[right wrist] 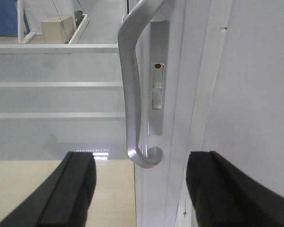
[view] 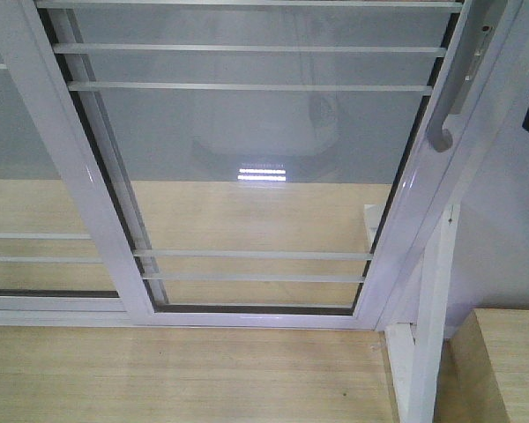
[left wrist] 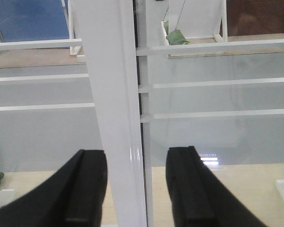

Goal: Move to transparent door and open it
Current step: 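Raise the right gripper to the grey vertical door handle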

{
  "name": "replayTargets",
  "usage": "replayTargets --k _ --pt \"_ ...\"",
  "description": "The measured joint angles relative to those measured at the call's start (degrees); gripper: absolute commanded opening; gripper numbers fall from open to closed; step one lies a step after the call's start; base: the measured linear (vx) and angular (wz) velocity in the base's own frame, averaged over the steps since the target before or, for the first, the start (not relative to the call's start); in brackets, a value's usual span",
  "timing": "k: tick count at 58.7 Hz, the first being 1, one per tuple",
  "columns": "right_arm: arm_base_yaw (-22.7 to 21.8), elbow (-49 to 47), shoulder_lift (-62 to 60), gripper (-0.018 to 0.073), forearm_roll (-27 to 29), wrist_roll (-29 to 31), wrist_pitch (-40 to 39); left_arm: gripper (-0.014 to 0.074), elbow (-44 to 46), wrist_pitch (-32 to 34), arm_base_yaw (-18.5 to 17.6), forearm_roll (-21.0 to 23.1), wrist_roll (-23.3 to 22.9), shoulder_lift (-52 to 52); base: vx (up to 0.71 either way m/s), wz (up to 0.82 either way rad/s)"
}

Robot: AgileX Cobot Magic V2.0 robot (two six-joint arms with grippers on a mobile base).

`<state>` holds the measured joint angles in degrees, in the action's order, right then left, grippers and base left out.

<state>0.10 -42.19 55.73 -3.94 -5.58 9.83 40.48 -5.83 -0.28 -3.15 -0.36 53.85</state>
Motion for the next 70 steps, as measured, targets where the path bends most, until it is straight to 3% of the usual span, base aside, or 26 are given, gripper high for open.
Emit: replayTargets --k 21,48,70 --pt "0.0 -1.2 13.1 0.0496 -3.0 0.0 -4.6 0.0433 0.0 -1.2 0.0 0.1 0.0 0.0 0.00 0.00" --pt "0.0 -21.3 35.4 0.0490 -4.3 0.1 -6.1 0.0433 0.0 -5.0 0.0 0.1 0.0 0.0 0.00 0.00" --pt "0.0 -28.1 45.9 0.0468 -4.2 0.0 -8.5 0.0433 0.0 -5.0 0.0 0.1 0.0 0.0 0.00 0.00"
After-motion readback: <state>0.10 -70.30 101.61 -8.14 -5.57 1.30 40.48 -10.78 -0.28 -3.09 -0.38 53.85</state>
